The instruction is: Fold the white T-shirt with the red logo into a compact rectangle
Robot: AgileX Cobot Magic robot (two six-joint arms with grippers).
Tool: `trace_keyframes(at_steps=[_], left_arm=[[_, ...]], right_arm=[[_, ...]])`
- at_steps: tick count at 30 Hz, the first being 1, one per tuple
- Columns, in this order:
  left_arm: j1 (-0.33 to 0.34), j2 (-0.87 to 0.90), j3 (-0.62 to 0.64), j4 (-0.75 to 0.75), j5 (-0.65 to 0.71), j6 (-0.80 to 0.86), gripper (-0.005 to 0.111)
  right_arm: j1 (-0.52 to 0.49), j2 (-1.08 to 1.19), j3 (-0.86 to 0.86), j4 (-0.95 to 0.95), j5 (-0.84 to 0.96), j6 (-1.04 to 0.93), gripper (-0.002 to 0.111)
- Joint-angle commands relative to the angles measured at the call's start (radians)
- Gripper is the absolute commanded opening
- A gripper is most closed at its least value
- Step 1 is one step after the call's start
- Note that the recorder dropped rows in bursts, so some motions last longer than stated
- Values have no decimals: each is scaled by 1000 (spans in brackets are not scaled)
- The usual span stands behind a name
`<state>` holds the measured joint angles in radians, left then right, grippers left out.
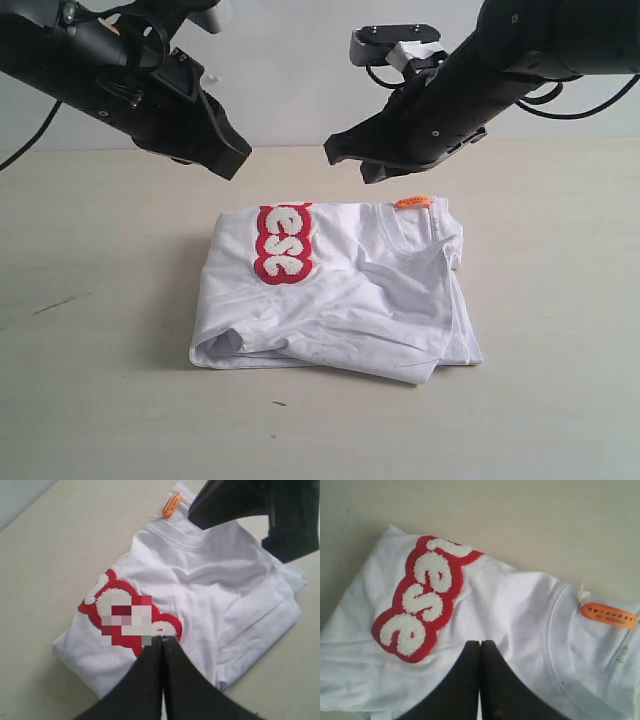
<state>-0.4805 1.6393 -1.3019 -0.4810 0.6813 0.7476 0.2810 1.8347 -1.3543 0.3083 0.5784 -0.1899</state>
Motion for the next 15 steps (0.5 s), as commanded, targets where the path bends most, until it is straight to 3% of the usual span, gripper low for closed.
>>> trace_keyframes(at_steps=[1, 8, 15], left_arm=[[2, -32, 26, -16, -23, -5, 0], [2, -194, 108, -41, -180, -5, 0], [2, -365, 251, -211, -355, 42, 0]], right_arm=[[2, -56, 47, -45, -37, 4, 0], [-20, -261, 175, -79, -160, 15, 0], [-20, -612, 384, -75, -260, 15, 0]])
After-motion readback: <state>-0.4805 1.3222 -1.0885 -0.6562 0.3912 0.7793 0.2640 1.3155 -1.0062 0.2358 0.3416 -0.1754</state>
